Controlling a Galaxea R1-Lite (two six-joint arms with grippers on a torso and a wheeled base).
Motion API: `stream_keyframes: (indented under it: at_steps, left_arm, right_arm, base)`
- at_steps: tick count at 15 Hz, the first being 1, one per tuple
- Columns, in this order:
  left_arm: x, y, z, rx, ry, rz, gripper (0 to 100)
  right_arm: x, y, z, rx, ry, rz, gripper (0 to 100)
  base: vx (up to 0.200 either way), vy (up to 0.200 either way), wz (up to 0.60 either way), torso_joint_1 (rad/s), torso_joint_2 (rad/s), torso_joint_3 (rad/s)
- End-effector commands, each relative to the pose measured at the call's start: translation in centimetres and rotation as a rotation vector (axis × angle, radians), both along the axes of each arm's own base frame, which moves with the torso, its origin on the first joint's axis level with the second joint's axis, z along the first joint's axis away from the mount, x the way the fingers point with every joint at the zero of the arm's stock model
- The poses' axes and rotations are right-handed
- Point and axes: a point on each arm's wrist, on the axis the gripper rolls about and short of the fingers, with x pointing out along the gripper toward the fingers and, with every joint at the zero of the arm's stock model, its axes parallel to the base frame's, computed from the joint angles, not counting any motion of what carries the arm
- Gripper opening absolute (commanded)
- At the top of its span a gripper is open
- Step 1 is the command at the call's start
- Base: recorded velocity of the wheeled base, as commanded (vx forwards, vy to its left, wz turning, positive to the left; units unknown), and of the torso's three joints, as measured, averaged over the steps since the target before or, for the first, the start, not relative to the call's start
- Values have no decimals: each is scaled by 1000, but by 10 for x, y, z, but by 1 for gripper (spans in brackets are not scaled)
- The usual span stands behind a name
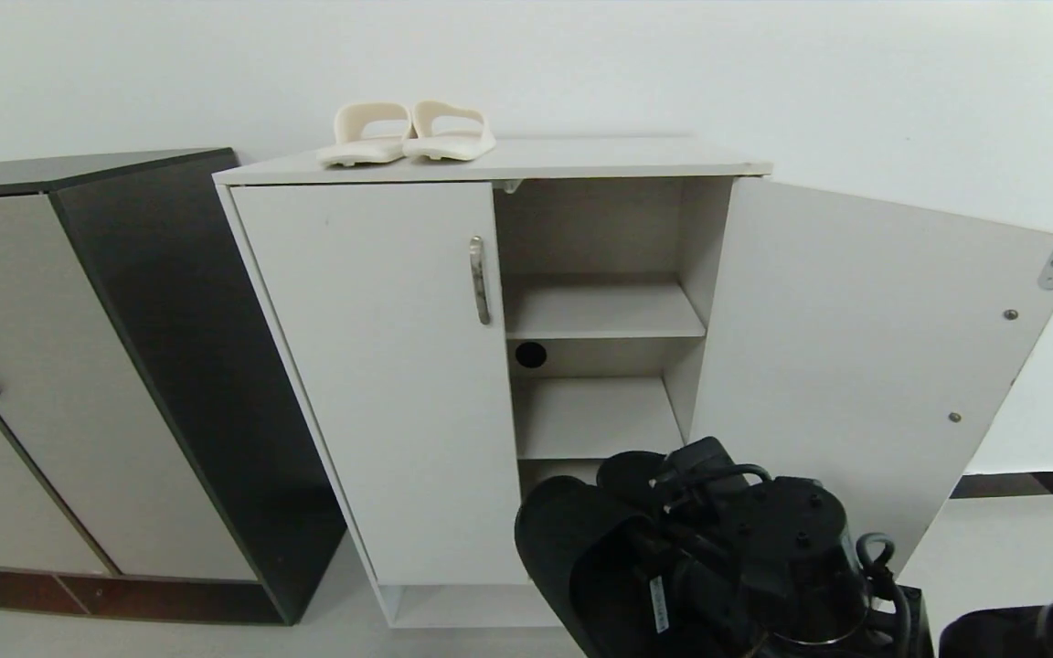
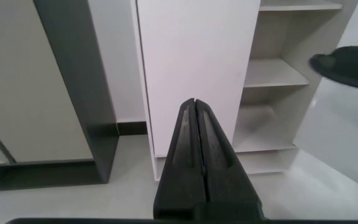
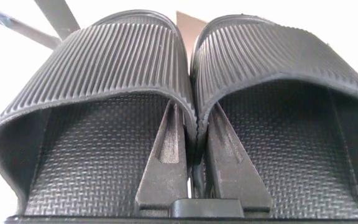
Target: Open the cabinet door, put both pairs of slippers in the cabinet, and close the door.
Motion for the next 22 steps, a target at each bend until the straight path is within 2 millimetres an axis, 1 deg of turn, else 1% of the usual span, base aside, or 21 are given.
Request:
stream_keyframes:
  at_steps: [1, 5, 7, 8, 10, 17, 20, 22]
  left_arm:
    - [0, 0, 0, -1, 2, -1, 0]
    - [0, 0, 0, 1, 2, -1, 0]
    - [0, 0, 0, 1, 2, -1, 0]
    - [0, 0, 0, 1, 2, -1, 0]
    - [0, 0, 0, 1, 2, -1, 0]
    - [0, 0, 0, 1, 2, -1, 0]
    - [0, 0, 0, 1, 2, -1, 0]
    - [0, 0, 0, 2, 2, -1, 0]
  right_arm:
    - [13, 16, -14, -12, 17, -9, 0]
    - [25, 13, -24, -24, 38, -53, 0]
    - [32, 16, -36, -50, 48, -85, 0]
    - [33, 17, -38, -52, 45, -91, 0]
    - [40, 23, -51, -35, 17, -112, 0]
    - [42, 24, -57, -47, 16, -133, 0]
    - [47, 24, -65, -60, 26, -144, 0]
    - [49, 23, -65, -68, 13, -182, 0]
  base:
    - [0, 0, 0, 0, 0, 0]
    - [0, 0, 0, 0, 0, 0]
    - [0, 0, 0, 0, 0, 0]
    - [0, 0, 0, 0, 0, 0]
    - [0, 0, 0, 0, 0, 0]
    - [0, 0, 0, 0, 0, 0]
    - [0, 0, 0, 4, -5, -133]
    - [0, 0, 0, 5, 2, -186]
